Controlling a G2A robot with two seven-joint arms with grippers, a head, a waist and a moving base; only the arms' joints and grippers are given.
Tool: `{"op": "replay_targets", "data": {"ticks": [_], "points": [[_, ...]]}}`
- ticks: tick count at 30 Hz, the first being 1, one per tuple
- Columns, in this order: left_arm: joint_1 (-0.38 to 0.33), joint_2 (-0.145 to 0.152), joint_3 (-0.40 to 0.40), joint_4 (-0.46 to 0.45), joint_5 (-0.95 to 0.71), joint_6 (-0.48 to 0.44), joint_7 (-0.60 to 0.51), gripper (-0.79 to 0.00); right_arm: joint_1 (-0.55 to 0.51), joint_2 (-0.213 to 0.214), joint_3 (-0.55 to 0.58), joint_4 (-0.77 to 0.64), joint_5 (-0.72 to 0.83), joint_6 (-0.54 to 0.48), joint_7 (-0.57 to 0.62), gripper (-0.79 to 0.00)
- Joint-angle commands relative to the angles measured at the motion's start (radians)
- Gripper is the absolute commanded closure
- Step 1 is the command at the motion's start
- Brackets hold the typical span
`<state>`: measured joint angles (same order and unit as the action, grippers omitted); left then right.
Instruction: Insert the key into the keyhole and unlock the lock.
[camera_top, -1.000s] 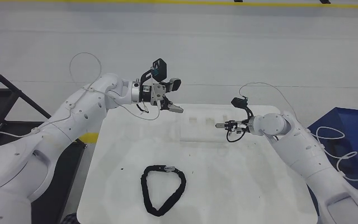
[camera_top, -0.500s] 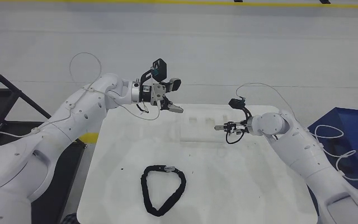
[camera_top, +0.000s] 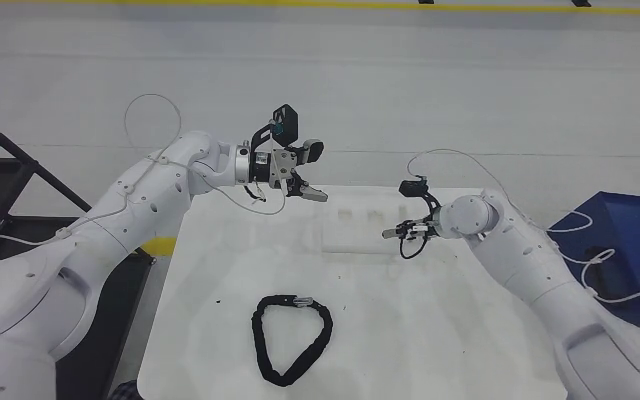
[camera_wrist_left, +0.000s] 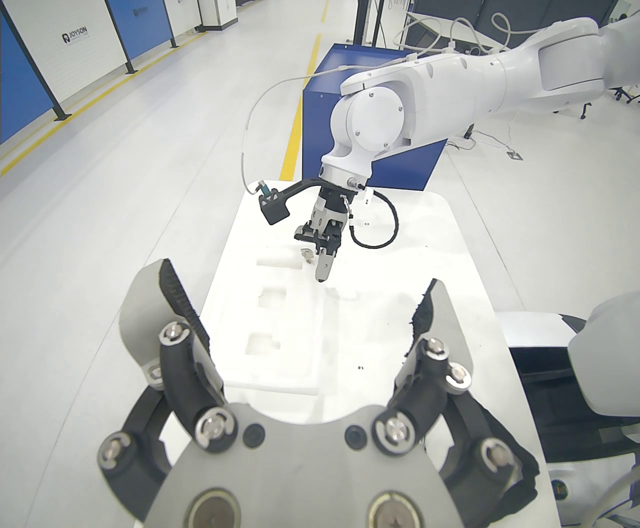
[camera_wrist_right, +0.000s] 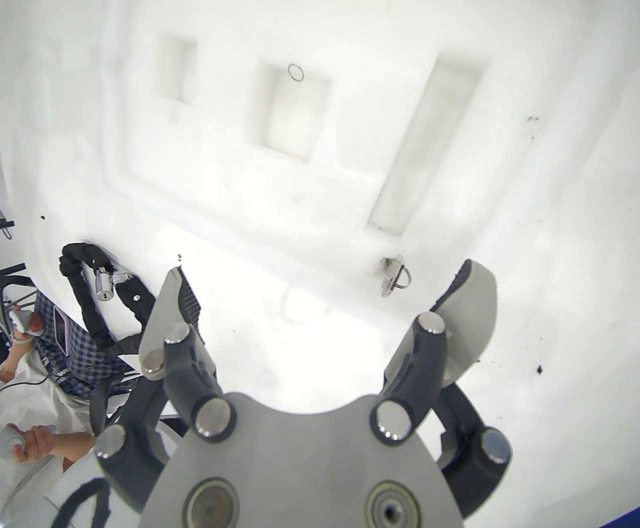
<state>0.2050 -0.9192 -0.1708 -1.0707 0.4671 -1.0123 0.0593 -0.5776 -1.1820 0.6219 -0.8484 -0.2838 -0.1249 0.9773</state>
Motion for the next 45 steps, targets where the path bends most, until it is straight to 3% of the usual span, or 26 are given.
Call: {"op": "replay_targets", "data": {"ticks": [1,7,26,30,35,45], "points": [[-0.048,0.001,-0.016,0.032,-0.02,0.0,0.017,-0.785,0.01,-0.01,-0.01,0.025,-0.011,0.008,-0.003,-0.61],[-0.048,0.001,-0.016,0.032,-0.02,0.0,0.017,-0.785,0.034,-0.031,-0.029,0.066,-0.046,0.025,0.01,-0.379],[-0.048,0.001,-0.016,0.032,-0.02,0.0,0.017,-0.785,0.062,-0.082,-0.052,0.14,-0.093,0.098,0.074,-0.228],[-0.048,0.001,-0.016,0.032,-0.02,0.0,0.017,-0.785,0.068,-0.092,-0.058,0.158,-0.11,0.113,0.072,-0.151],[-0.048,0.001,-0.016,0.032,-0.02,0.0,0.017,-0.785,0.076,-0.105,-0.064,0.174,-0.131,0.131,0.077,0.0],[-0.048,0.001,-0.016,0.032,-0.02,0.0,0.017,-0.785,0.1,-0.12,-0.06,0.167,-0.166,0.167,0.103,0.0]]}}
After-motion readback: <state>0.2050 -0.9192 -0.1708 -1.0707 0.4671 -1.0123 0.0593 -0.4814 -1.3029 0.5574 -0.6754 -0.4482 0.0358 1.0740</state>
